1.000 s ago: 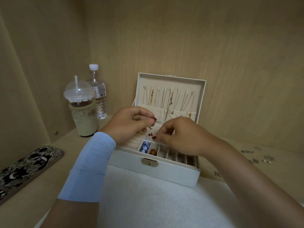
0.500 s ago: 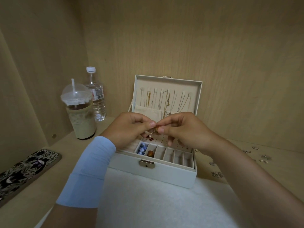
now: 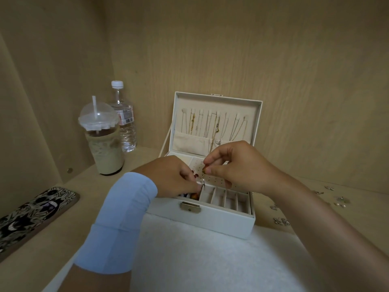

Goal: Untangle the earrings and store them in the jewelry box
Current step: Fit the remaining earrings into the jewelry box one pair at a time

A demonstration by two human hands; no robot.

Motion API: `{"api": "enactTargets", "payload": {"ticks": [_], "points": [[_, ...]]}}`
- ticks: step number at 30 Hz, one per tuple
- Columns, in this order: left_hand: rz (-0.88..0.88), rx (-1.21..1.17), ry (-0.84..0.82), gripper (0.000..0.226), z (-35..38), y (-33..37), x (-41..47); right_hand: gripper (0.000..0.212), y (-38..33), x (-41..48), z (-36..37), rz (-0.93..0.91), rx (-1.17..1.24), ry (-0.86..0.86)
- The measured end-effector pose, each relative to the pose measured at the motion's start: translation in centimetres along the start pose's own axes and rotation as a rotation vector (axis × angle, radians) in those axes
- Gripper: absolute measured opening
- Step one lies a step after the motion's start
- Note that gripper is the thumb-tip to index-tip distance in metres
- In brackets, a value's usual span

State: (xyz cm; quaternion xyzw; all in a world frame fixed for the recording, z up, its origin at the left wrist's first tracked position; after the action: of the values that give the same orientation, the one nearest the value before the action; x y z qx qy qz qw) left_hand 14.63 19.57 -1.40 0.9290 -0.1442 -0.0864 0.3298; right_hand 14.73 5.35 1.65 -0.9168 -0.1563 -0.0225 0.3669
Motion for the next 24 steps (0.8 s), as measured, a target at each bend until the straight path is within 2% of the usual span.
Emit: {"api": "enactTargets", "payload": {"ticks": [4, 7, 15, 19, 22, 24], "points": [[0.004, -0.074, -0.001, 0.012, -0.5, -0.4, -0.3, 0.010, -0.1, 0.1, 0.1, -0.025, -0.027, 0.022], [0.050, -0.165, 0.106, 0.006, -2.2, -0.6, -0.5, 0.010, -0.5, 0.1, 0.3, -0.053, -0.023, 0.041], [0.048, -0.134, 0.120, 0.010, -1.8, -0.4, -0.2, 0.012, -1.3, -0.1, -0.6, -0.128, -0.002, 0.196], [0.044, -0.087, 0.136, 0.012, -1.7, -0.2, 0.0, 0.018, -1.3, -0.3, 0.7, -0.141, -0.186, 0.079], [0.046, -0.076, 0.140, 0.010, -1.6, -0.3, 0.1, 0.012, -1.6, -0.6, 1.6, -0.168, -0.419, 0.041], [0.049, -0.075, 0.138, 0.010, -1.6, -0.2, 0.1, 0.009, -2.2, -0.7, 2.0, -0.208, -0.492, 0.048]]}}
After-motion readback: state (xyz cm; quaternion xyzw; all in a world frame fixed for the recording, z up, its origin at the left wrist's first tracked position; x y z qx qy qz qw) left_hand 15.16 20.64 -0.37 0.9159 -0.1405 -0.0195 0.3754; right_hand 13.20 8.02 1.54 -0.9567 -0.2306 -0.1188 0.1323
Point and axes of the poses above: each hand's wrist, its own x-axis towards the middle knuckle, its own z-axis out of the palm, y = z × x, the point moved 9 cm from there along x, towards the middle knuckle, and after that the axes turned 8 degrees about -x, right-handed, at the moved point
